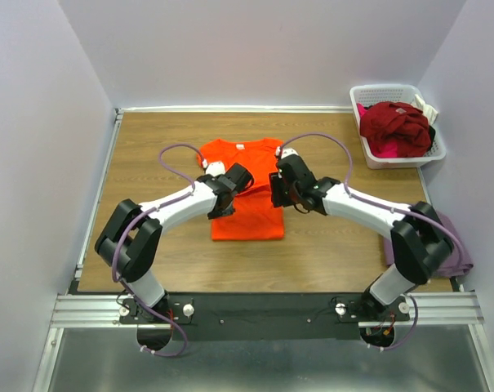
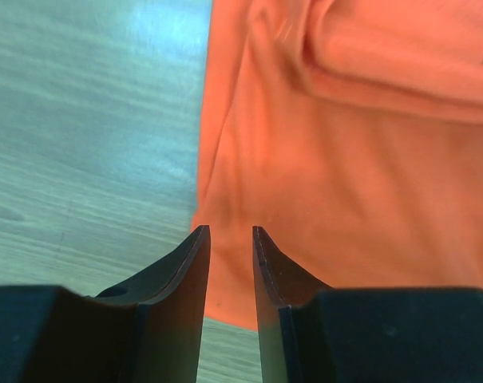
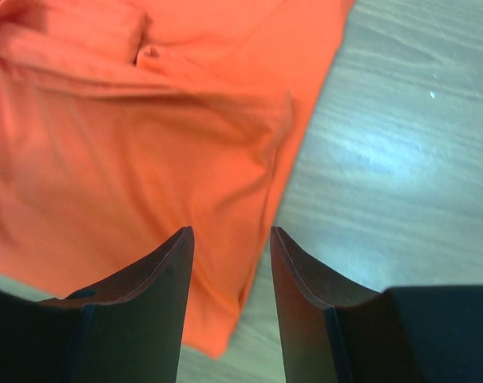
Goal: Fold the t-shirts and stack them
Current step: Fold the folded rectangular tshirt in 1/3 of the way
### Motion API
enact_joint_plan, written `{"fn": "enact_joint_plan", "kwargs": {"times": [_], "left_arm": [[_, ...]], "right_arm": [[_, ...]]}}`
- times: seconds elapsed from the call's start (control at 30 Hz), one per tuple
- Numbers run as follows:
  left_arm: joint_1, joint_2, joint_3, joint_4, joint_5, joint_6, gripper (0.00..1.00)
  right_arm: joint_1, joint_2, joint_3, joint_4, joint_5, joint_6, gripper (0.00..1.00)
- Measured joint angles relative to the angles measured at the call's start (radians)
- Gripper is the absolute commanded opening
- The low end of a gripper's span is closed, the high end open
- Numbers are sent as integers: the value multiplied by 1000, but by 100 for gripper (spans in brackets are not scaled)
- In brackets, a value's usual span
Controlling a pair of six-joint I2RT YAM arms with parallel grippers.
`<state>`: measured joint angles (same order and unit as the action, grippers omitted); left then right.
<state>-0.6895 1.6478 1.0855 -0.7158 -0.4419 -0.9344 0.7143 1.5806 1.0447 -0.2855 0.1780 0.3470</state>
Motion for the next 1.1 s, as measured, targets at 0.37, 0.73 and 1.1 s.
{"fn": "enact_joint_plan", "kwargs": {"times": [0.37,0.73,1.1], "left_arm": [[55,27,61,66,-5,56,37],[183,147,51,260,132,175,36],[257,192,168,283,128,206,35]], "right_arm": [[0,199,122,8,16,-1,51],[0,317,250,31,50,-11,50],[-11,409,334,34,112,-18,50]]}}
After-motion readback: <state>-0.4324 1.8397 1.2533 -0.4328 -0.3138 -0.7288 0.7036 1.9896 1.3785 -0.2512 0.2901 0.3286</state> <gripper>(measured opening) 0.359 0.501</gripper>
